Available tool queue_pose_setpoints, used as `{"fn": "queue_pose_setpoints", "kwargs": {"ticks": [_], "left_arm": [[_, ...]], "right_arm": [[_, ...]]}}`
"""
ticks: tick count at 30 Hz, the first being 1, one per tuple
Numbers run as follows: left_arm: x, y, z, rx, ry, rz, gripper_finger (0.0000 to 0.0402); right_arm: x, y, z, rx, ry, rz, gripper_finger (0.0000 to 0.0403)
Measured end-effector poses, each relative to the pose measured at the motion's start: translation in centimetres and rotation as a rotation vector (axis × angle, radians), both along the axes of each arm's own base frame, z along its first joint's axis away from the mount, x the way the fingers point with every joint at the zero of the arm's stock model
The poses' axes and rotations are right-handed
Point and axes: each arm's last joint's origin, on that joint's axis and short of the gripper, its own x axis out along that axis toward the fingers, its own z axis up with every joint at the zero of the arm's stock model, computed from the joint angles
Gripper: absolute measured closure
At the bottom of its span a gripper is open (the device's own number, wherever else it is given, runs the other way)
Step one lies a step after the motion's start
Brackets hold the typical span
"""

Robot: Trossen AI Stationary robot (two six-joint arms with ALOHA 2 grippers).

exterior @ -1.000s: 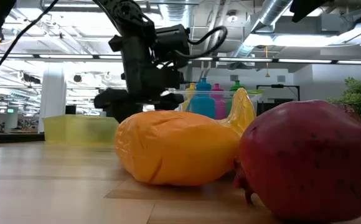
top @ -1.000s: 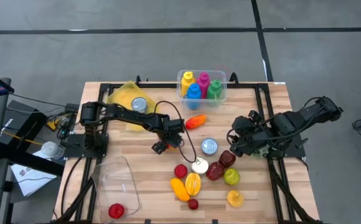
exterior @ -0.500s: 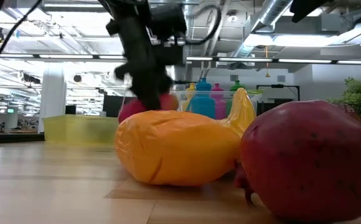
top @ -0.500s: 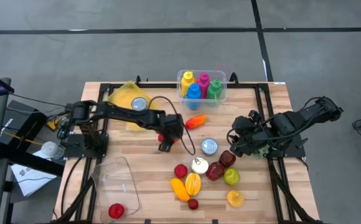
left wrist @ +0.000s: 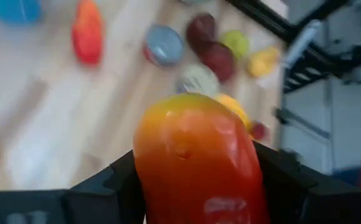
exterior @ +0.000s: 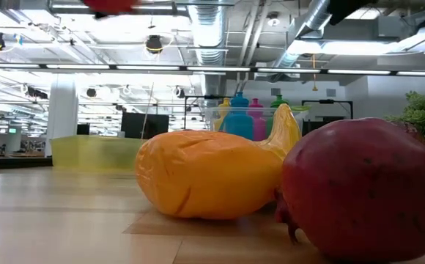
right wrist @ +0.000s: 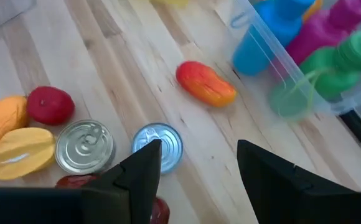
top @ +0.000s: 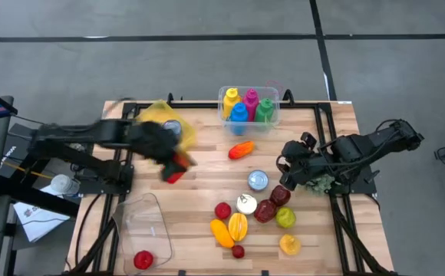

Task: Pick & Place Food Item
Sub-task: Put the bottom red mango into the transparent bin

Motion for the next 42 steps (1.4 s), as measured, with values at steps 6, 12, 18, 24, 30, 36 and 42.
{"fn": "queue_pose_setpoints", "kwargs": {"ticks": [6, 12, 18, 24, 30, 36, 42], "left_arm": [[-5.4, -3.7, 1.6, -0.207, 0.009, -0.046, 0.0185], [-7.2, -7.4, -0.5, -0.216, 0.286, -0.003, 0.0184], [-6.1, -11.2, -3.3, 0.014, 0.411, -0.037, 0.0179], [-4.5, -14.9, -6.6, 0.173, 0.528, -0.103, 0.0179], [-3.4, -17.3, -10.2, 0.235, 0.626, -0.079, 0.0176], [-4.3, -17.2, -14.2, 0.044, 0.558, -0.014, 0.0175], [-6.9, -14.7, -16.5, 0.0, 0.639, -0.014, 0.0176]], "right_arm": [[0.8, -0.7, 0.3, -0.025, -0.033, 0.023, 0.0198], [1.1, -1.6, 0.4, -0.026, -0.037, -0.006, 0.0198], [1.3, -2.1, 0.4, -0.04, -0.03, -0.008, 0.0198], [1.5, -2.3, 0.4, -0.044, -0.036, -0.007, 0.0198], [1.5, -2.3, 0.5, -0.051, -0.032, 0.003, 0.0198], [1.5, -2.3, 0.5, -0.057, -0.028, 0.011, 0.0198], [1.5, -2.3, 0.5, -0.059, -0.027, 0.014, 0.0198]]}}
